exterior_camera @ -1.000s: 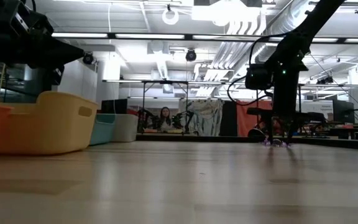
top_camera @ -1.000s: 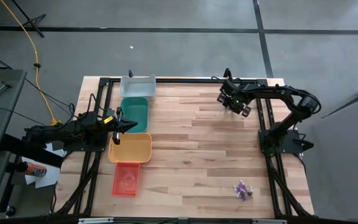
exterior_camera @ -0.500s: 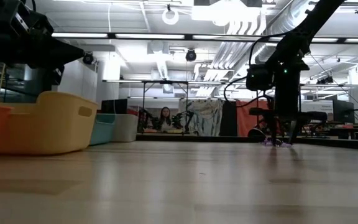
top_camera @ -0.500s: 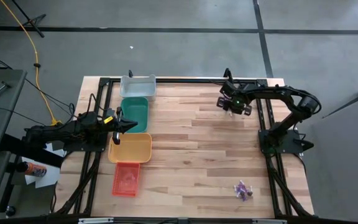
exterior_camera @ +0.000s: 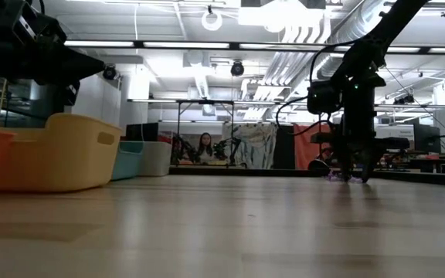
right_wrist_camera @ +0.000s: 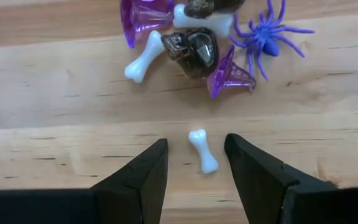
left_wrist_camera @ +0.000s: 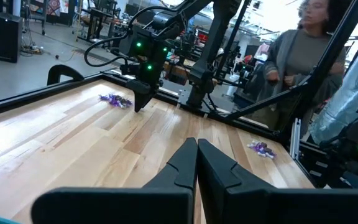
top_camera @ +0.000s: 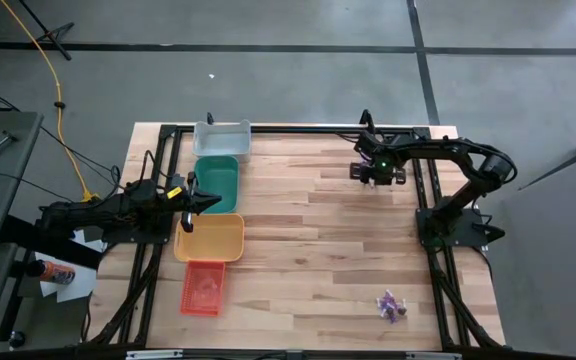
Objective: Sort Halloween decoration
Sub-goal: Put the white bone toy in the green bin
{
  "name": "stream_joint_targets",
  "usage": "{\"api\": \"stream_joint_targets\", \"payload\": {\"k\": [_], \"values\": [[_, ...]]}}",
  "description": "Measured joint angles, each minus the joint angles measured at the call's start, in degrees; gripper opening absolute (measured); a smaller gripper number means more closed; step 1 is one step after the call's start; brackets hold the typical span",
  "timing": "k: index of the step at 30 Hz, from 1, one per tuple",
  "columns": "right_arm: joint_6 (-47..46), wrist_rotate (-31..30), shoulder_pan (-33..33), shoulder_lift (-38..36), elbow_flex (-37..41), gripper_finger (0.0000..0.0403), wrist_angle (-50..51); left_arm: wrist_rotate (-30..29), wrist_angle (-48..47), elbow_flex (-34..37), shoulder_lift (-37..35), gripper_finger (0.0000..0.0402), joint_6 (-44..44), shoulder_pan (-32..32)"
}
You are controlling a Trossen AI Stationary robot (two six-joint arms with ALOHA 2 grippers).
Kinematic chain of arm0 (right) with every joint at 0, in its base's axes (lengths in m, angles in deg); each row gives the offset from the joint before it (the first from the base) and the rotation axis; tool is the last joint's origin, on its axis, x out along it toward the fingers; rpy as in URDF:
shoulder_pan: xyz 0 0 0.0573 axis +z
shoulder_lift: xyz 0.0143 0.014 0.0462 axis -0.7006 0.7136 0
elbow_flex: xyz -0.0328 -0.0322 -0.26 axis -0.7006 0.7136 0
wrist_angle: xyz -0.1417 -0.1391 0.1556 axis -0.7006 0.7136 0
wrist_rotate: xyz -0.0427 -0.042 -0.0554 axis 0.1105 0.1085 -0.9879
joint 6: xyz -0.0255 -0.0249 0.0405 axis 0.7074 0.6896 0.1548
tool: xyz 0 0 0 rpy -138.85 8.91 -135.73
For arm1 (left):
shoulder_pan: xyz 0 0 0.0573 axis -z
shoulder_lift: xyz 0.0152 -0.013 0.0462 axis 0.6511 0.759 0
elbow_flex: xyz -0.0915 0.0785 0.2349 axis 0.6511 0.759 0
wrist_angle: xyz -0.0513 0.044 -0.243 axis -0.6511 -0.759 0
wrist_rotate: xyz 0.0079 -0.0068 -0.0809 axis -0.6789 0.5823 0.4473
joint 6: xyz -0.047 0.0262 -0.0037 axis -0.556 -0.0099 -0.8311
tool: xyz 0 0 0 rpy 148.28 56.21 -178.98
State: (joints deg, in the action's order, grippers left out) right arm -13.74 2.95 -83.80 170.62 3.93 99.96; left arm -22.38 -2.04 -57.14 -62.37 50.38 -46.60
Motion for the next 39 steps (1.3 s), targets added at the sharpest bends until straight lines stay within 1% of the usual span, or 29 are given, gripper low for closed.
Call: {"api": "stream_joint_targets", "payload": {"k": [2,4,6,10,12,16,20,25,28,30,33,34,39], "values": [[1.2,-0.15,0.0,0.0,0.0,0.0162,0.14,-0.01,0.0,-0.01,0.0,0.0001,0.0,0.0],[1.48,-0.65,0.02,0.02,0.0,0.0144,0.48,-0.01,0.0,0.0,-0.01,0.0001,0.0,0.02],[1.44,-1.28,0.02,0.02,0.02,0.0113,0.85,0.0,0.0,0.0,-0.01,0.0001,0.0,0.0],[1.45,-2.54,0.04,0.0,0.04,0.003,1.31,-0.01,-0.01,0.0,0.01,0.0001,0.0,0.0],[2.34,-2.7,0.05,-0.02,0.04,0.001,1.29,0.01,0.0,-0.02,0.01,0.0001,0.0,0.02],[2.95,-3.22,0.07,0.0,0.04,0.0021,1.75,-0.01,-0.01,-0.01,0.01,0.0001,0.0,0.01],[4.8,-3.66,0.07,0.0,0.02,0.0006,1.93,0.0,0.0,-0.01,0.01,0.0001,0.0,0.0],[7.32,-3.41,0.07,-0.28,0.04,0.0006,1.95,0.0,-0.01,0.0,0.0,0.0001,0.0,0.01],[9.7,-3.07,0.1,-2.18,0.37,0.0003,2.71,0.01,0.0,0.0,0.01,0.0001,0.0,0.02],[10.98,-3.09,0.13,-4.81,0.56,0.0003,2.9,0.01,0.0,-0.02,-0.01,0.0001,0.0,0.0],[14.11,-2.8,0.43,-9.9,0.31,0.0002,-0.11,0.0,0.0,-0.01,-0.01,0.0001,0.0,0.02],[15.23,-1.88,0.65,-11.59,0.33,0.0002,-1.64,0.01,-0.01,-0.02,-0.01,0.0001,0.0,0.0],[17.61,4.81,3.9,-19.04,0.26,0.0001,-16.25,-0.01,0.0,0.0,0.0,0.0001,0.0,0.02]]}}
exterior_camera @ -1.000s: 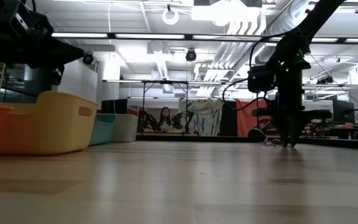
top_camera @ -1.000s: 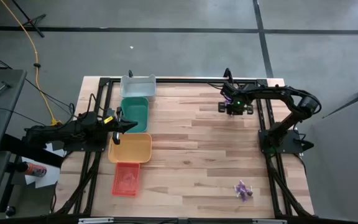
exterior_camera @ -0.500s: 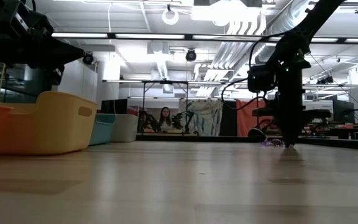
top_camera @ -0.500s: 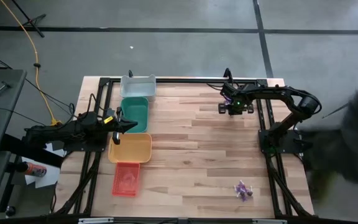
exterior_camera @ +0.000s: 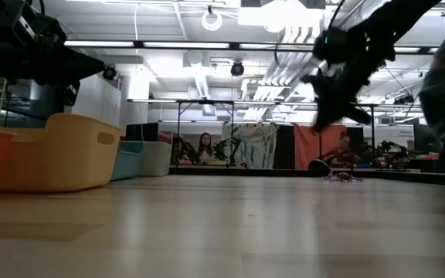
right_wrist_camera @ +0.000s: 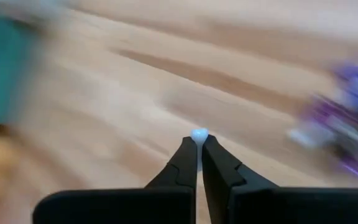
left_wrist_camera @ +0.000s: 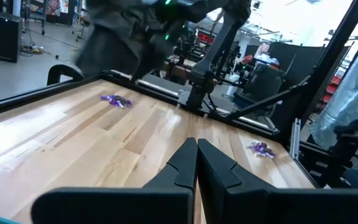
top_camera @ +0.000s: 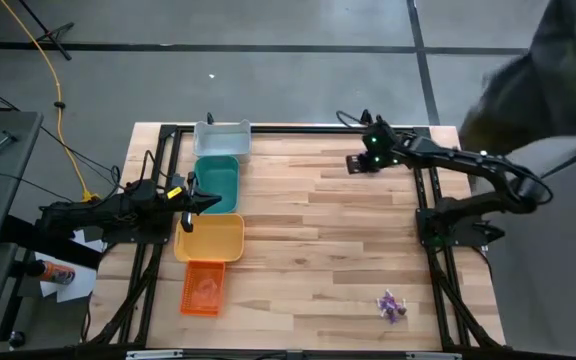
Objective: Sort Halloween decoration
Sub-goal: Put the white bone toy in the green bin
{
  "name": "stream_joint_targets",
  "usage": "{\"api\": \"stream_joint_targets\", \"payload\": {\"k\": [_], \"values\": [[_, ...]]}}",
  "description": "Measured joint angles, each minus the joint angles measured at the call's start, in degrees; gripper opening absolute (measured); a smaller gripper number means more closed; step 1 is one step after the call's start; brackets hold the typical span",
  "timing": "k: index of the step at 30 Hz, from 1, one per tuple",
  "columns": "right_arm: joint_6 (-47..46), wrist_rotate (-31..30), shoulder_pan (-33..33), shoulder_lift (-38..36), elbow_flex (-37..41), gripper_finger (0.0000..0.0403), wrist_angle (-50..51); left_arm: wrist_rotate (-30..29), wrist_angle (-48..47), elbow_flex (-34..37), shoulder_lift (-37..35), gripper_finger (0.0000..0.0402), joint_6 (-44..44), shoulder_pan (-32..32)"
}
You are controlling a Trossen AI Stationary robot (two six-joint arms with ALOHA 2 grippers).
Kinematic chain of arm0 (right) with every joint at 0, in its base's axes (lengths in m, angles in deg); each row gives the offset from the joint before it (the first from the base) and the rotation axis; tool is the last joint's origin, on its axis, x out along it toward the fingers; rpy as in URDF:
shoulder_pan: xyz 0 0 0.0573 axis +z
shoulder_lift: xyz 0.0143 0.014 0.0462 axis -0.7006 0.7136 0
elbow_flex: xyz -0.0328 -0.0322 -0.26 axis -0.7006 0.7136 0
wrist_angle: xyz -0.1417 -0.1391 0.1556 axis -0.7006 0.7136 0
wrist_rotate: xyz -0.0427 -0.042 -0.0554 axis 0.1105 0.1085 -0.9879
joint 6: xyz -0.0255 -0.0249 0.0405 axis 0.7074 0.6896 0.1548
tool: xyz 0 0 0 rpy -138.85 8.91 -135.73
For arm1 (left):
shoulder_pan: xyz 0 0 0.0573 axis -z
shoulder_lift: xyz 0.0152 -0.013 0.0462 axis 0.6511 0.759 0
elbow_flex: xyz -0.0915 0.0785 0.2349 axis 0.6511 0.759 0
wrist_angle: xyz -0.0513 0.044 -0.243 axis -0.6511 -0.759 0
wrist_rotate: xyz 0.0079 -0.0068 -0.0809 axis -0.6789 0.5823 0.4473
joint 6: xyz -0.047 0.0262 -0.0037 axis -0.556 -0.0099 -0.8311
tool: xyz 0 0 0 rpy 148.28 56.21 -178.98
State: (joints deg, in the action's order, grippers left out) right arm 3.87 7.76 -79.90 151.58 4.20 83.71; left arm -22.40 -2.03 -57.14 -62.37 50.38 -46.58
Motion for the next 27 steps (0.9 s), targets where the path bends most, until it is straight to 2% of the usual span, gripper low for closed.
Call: {"api": "stream_joint_targets", "payload": {"k": [6,12,14,21,27], "values": [[3.18,5.36,7.59,-0.79,-0.07,0.0001,-24.64,0.01,0.0,-0.01,0.01,0.0001,0.0,-0.01],[16.13,3.16,16.12,6.81,-0.13,0.0001,-50.77,0.01,-0.01,-0.01,0.0,0.0001,0.0,0.0],[17.09,1.44,17.88,10.52,-0.94,0.0001,-57.6,0.02,-0.01,-0.01,0.0,0.0001,0.0,-0.01],[20.14,2.57,20.61,26.25,-15.74,0.0,-57.03,0.02,-0.02,0.0,0.01,0.0001,0.0,-0.02],[22.63,2.79,21.0,40.58,-33.95,0.0,-47.44,0.0,0.0,-0.02,0.01,0.0001,0.0,-0.02]]}}
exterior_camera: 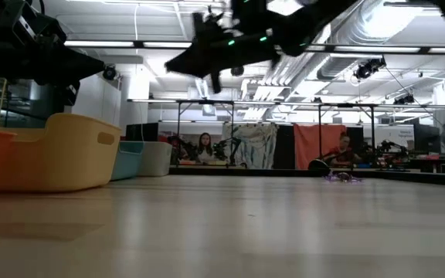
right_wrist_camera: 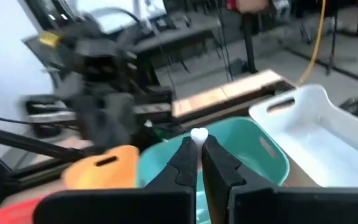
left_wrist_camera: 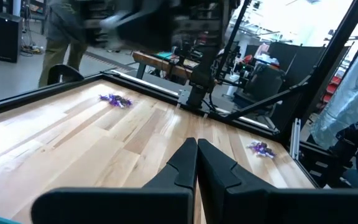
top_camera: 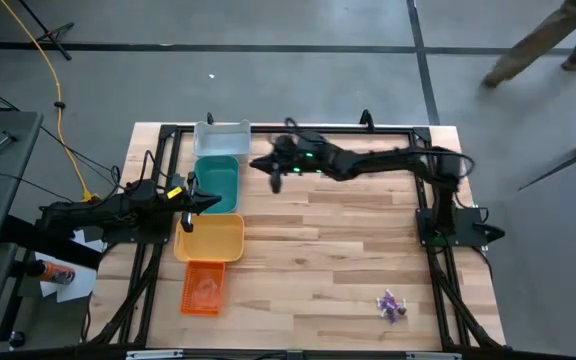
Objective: Sort Halloween decoration
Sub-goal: Put the white bone toy in the green bin
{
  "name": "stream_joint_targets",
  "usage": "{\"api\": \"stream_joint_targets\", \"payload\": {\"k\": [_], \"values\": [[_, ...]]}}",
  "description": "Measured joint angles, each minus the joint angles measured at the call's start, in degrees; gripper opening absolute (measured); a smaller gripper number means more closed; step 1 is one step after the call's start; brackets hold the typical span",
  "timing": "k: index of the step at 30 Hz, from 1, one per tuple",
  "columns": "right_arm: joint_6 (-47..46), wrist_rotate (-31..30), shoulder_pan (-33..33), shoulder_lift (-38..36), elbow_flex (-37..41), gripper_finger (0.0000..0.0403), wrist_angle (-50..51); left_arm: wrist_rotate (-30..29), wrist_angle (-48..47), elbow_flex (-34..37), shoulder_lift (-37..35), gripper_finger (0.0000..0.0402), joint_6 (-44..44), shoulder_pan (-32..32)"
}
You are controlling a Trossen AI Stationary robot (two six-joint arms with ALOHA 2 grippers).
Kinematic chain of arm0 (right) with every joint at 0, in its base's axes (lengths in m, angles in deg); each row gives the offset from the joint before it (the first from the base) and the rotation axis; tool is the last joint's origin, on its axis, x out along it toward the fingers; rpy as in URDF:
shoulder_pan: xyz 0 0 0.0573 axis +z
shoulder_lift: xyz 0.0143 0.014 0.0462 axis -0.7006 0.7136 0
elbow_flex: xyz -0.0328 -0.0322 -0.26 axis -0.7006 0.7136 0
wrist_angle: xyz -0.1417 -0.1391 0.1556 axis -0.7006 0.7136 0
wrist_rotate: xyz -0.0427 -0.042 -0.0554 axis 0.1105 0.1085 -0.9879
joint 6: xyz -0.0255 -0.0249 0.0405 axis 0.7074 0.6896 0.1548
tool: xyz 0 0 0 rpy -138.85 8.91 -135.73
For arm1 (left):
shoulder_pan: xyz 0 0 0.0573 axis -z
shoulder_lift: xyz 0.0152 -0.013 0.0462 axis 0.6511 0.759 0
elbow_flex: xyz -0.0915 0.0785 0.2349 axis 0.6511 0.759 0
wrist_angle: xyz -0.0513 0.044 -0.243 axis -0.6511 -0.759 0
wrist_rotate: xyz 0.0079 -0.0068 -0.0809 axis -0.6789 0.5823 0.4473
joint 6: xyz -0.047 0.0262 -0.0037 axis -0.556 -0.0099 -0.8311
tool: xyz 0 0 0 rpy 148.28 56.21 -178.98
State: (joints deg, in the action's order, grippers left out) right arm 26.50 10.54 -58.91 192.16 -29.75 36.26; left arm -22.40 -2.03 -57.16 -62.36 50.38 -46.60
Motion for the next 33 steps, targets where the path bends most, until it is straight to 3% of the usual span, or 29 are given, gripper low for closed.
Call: {"api": "stream_joint_targets", "payload": {"k": [7,14,20,33], "values": [[-0.46,1.01,0.0,13.95,-17.66,0.0,12.76,0.0,-0.02,0.0,-0.02,0.0001,0.0,0.0],[-5.39,4.42,0.03,24.39,-29.58,0.0,18.76,0.02,0.0,0.02,-0.02,0.0001,0.0,0.0],[-6.31,4.61,0.32,28.75,-32.8,0.0,19.34,0.02,0.0,0.0,-0.02,0.0001,0.0,0.02],[-6.09,4.7,0.5,29.08,-32.87,0.0039,19.56,0.02,0.0,0.0,-0.01,0.0001,0.0,0.02]]}}
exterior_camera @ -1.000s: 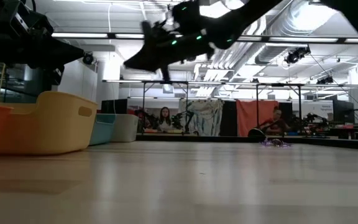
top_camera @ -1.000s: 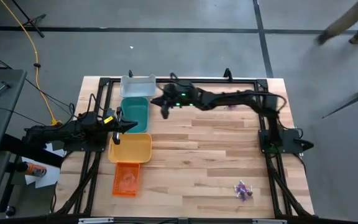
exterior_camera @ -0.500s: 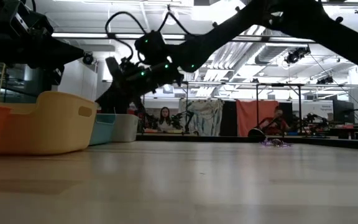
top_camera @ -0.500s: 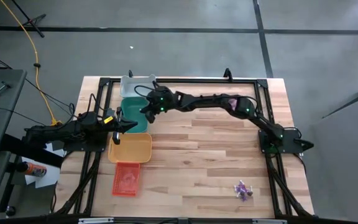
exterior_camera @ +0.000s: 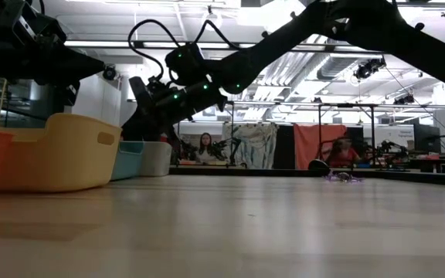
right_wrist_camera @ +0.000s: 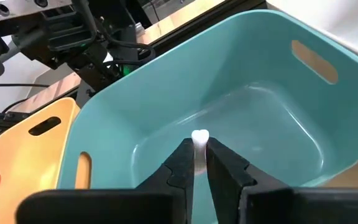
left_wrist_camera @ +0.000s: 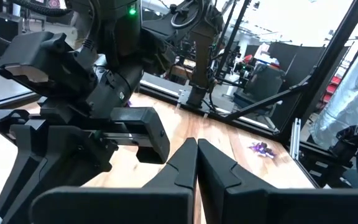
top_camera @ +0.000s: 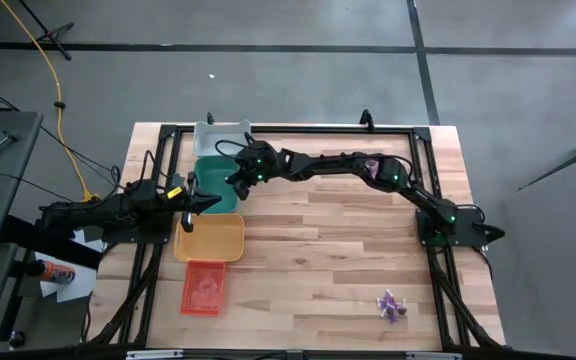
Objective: Sort Halloween decoration
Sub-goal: Put the white bone toy in the green bin
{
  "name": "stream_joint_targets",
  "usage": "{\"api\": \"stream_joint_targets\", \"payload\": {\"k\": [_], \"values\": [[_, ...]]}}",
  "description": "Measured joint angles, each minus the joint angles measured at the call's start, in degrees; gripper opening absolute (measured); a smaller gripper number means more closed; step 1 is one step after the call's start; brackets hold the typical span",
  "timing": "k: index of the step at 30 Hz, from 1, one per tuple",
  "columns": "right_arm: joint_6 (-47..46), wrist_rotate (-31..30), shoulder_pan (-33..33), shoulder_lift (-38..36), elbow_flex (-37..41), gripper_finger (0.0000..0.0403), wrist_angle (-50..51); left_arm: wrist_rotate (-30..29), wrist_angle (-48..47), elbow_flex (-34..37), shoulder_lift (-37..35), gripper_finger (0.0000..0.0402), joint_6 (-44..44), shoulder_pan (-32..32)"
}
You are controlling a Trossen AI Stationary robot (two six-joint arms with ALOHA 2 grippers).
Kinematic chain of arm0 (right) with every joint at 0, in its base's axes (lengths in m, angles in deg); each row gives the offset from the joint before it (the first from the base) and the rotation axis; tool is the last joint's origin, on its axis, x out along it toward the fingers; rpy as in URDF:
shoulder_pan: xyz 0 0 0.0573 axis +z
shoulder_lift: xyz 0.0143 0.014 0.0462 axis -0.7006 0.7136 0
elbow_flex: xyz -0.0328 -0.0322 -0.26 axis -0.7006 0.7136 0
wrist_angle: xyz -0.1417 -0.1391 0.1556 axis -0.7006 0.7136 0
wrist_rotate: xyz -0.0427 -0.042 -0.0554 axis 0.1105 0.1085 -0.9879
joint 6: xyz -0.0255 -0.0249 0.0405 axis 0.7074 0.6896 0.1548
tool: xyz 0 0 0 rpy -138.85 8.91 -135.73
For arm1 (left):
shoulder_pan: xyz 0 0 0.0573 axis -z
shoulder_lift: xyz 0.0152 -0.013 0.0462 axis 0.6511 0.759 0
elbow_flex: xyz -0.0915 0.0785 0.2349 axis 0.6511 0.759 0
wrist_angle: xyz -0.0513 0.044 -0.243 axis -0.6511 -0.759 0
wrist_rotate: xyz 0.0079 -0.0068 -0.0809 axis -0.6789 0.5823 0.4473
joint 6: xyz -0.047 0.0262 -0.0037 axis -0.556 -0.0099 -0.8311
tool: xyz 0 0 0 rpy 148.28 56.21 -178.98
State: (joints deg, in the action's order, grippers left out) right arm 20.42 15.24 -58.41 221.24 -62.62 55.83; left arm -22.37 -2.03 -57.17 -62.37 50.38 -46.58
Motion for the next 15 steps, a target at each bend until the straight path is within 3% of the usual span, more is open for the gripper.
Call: {"api": "stream_joint_targets", "payload": {"k": [4,8,15], "values": [[0.01,0.02,0.11,0.0,0.0,0.007,-0.02,-0.01,0.0,0.0,0.0,0.0001,0.0,-0.01],[-1.56,0.07,-0.05,0.0,0.0,0.0127,-0.04,-0.02,0.0,0.02,0.0,0.0001,0.0,-0.02],[2.59,5.24,-3.81,-3.97,0.02,0.0197,0.39,-0.01,0.0,0.02,-0.01,0.0001,0.0,-0.02]]}}
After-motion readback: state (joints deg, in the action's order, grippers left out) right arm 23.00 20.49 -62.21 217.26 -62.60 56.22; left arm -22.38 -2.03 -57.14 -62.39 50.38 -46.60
